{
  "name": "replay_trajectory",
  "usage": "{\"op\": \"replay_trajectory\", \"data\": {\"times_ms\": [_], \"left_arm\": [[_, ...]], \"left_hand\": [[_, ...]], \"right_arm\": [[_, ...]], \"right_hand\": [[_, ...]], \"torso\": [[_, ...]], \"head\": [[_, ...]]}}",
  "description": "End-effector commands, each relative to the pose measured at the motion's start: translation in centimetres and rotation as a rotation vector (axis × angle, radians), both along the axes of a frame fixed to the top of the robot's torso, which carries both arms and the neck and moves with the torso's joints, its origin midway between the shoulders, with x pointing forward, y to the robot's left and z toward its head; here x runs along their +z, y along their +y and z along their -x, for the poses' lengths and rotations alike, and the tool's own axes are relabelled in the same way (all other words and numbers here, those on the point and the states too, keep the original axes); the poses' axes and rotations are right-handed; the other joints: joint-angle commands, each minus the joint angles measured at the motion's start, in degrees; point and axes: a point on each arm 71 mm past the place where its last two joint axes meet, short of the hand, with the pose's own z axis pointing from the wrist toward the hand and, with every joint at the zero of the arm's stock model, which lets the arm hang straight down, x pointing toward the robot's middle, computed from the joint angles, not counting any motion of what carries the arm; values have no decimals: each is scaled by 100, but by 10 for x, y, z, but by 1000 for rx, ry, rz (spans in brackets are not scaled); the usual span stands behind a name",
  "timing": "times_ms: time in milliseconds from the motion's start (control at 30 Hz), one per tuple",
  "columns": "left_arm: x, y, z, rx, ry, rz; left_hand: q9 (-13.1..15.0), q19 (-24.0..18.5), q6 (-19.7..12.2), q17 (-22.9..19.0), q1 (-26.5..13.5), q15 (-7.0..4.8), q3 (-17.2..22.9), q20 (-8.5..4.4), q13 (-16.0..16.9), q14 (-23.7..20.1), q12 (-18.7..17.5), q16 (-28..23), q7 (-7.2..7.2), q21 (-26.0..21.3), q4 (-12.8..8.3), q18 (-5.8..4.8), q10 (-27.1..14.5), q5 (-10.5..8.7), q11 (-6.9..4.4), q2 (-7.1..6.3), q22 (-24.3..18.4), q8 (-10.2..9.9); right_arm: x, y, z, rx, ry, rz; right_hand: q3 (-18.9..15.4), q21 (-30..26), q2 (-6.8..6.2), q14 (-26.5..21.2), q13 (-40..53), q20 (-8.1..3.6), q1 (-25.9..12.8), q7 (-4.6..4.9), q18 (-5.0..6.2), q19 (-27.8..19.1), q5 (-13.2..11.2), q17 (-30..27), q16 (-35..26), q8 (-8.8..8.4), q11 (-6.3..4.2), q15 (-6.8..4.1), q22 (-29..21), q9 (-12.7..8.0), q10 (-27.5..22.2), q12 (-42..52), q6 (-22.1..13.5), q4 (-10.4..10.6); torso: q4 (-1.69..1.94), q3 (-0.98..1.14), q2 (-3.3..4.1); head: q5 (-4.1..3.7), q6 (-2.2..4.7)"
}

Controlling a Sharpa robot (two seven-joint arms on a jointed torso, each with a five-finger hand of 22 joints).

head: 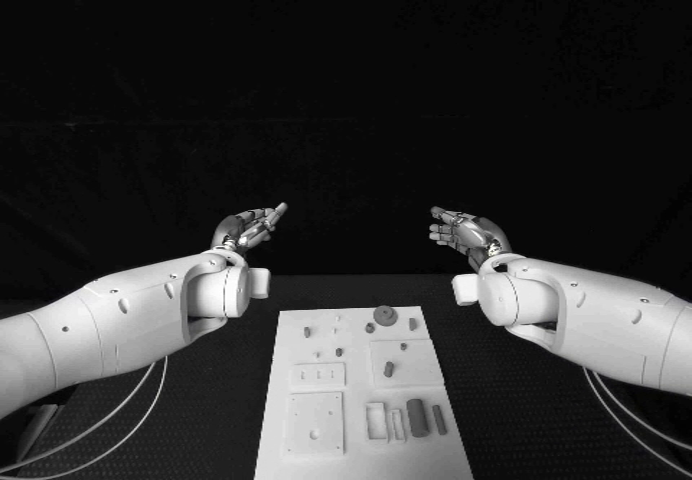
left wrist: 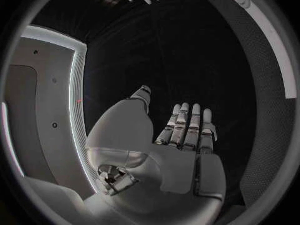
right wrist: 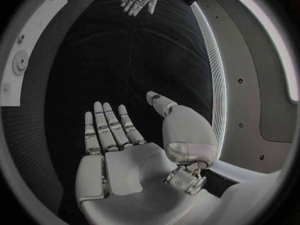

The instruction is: Assemble the parts on the task board

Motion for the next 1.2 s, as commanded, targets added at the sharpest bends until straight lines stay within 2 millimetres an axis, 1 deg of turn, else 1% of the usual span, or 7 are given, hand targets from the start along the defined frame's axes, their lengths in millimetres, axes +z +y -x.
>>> {"op": "replay_trajectory", "data": {"times_ms": [33, 367, 467, 667, 800, 1033, 1200], "left_arm": [[0, 0, -11, -81, 129, 39], [10, 8, -23, -79, 149, 28], [10, 7, -23, -90, 143, 30], [10, 9, -21, -117, 142, 37], [11, 8, -21, -159, 136, 24], [13, 4, -13, -267, 108, -29], [15, 2, -1, -323, 94, -43]], "left_hand": [[91, 66, 104, 80, 248, 12, 18, 20, 18, 107, 50, 79, 18, 75, 80, -42, 144, 52, 23, -6, 250, 83], [86, 69, 110, 78, 255, 11, 18, 14, 19, 116, 52, 79, 20, 73, 78, -42, 148, 53, 26, -1, 252, 83], [77, 90, 130, 80, 278, 10, 16, 5, 24, 166, 62, 96, 36, 74, 77, -42, 170, 52, 38, 11, 256, 85], [70, 763, 517, 133, 590, 85, 22, 28, 101, 781, 262, 338, 196, 259, 68, -30, 718, 83, 202, 24, 223, 236], [88, 2137, 1152, 357, 1191, 90, 115, -302, 203, 2105, 553, 970, 326, 763, 26, 290, 1522, 435, 299, 7, 173, 464], [92, 2782, 1815, 538, 1985, -150, -2, -513, 378, 2818, 942, 1247, 290, 987, -120, 353, 2495, 427, 167, 65, 82, 607], [51, 2830, 2145, 602, 2368, -193, -283, -596, 472, 2932, 994, 1201, 270, 981, -21, 261, 2868, 313, 87, 61, -7, 573]], "right_arm": [[0, 3, -10, 186, 123, 21], [10, -9, -26, 229, 172, 65], [14, -12, -35, 248, 59, 341], [16, -6, -42, 292, -24, 569], [16, -1, -44, 326, -69, 696], [17, 13, -42, 391, -147, 876], [15, 23, -38, 453, -209, 1027]], "right_hand": [[60, 27, -12, 58, 10, 43, 103, 528, 66, -5, 8, 28, 30, 32, 18, 23, 64, 28, 77, 20, 64, -36], [13, 75, -57, 203, 23, 53, 396, 508, 128, 156, -43, 48, 111, 79, 10, 41, 423, 11, 298, 34, 236, -453], [69, 173, -131, 526, 55, 39, 582, 518, 245, 483, -55, 102, 269, 175, 18, 67, 775, 31, 640, 143, 480, -668], [272, 284, -269, 1323, 117, 28, 886, 390, 599, 1367, 32, 300, 620, 378, -243, -210, 630, 74, 1405, 337, 1130, -1069], [390, 317, -311, 1785, 204, 36, 998, 299, 790, 1884, 256, 482, 809, 502, -410, -399, 528, 156, 1869, 447, 1548, -1190], [753, 373, -503, 2445, 272, 46, 1166, 151, 1059, 2719, 11, 870, 1024, 510, -585, -729, 405, 233, 2391, 419, 2042, -1130], [813, 551, -526, 3064, 325, -168, 1263, 66, 1061, 3492, -90, 1273, 1253, 488, -727, -1028, 398, 298, 2768, 400, 2326, -1215]], "torso": [[0, 0, 0], [0, 0, 0], [4, -5, -8], [1, -2, 0], [-2, -1, 9], [40, -23, 111], [85, -25, 198]], "head": [[1, -1], [1, -1], [13, 109], [31, 144], [19, 172], [-1, 214], [-27, 225]]}}
